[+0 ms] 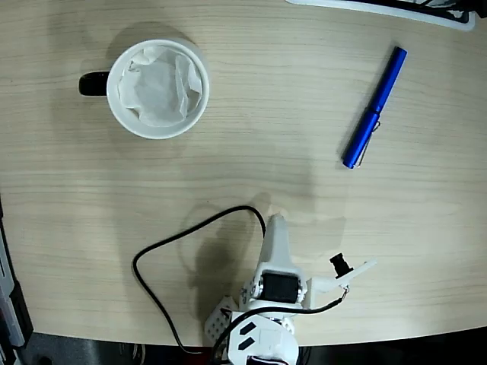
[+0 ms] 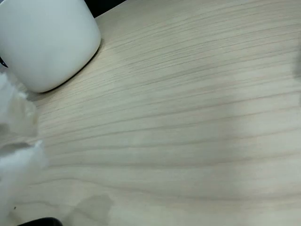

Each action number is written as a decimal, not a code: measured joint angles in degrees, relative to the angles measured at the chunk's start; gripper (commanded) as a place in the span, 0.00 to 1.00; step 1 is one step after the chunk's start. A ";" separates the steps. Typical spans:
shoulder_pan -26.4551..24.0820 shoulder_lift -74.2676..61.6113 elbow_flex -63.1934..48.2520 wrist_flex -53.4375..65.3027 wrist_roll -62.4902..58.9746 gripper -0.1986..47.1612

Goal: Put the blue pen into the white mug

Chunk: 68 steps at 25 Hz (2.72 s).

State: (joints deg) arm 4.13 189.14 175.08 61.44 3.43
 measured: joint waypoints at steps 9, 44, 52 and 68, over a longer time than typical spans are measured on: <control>0.00 0.00 0.00 0.00 0.00 0.00; 0.00 0.00 0.00 0.00 0.00 0.00; 0.00 0.00 0.00 0.00 0.00 0.13; 1.32 -32.43 -33.40 2.02 -5.71 0.13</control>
State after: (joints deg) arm 5.45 156.71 141.68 63.46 -2.29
